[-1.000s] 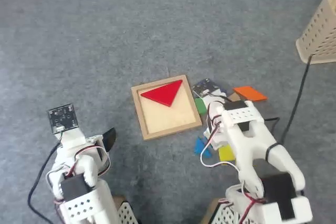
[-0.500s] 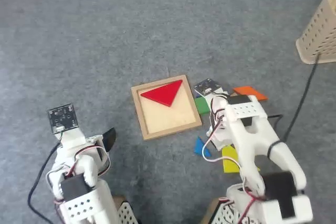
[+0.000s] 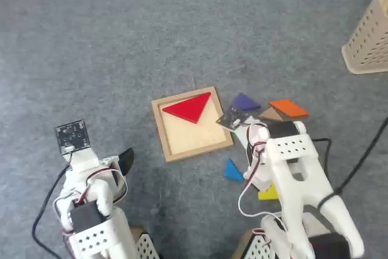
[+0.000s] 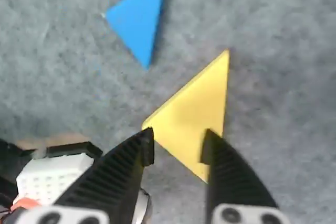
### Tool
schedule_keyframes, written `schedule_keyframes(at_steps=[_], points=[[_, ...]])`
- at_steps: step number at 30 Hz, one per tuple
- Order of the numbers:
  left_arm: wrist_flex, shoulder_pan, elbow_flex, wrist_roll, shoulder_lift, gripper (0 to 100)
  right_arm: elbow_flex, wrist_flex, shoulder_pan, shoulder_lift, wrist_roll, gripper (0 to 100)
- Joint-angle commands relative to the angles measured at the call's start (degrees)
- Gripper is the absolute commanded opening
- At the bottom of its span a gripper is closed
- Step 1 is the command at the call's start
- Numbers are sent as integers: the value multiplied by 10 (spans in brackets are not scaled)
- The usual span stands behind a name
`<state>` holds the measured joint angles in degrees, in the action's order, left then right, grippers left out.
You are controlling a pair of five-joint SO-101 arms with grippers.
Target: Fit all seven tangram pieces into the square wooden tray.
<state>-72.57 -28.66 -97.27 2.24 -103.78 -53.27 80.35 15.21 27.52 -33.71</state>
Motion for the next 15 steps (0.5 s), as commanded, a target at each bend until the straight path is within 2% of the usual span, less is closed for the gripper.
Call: schedule_keyframes(at_steps=[1, 7, 9, 15], points=[[1, 1, 7, -1, -7, 354, -7, -28, 10, -55, -11, 37], [1, 1, 7, -1, -7, 354, -11, -112, 7, -187, -7, 35], [1, 1, 7, -1, -7, 354, 4, -143, 6, -224, 25, 31], [1, 1, 7, -1, -7, 354, 72, -164, -52, -264, 55, 30]])
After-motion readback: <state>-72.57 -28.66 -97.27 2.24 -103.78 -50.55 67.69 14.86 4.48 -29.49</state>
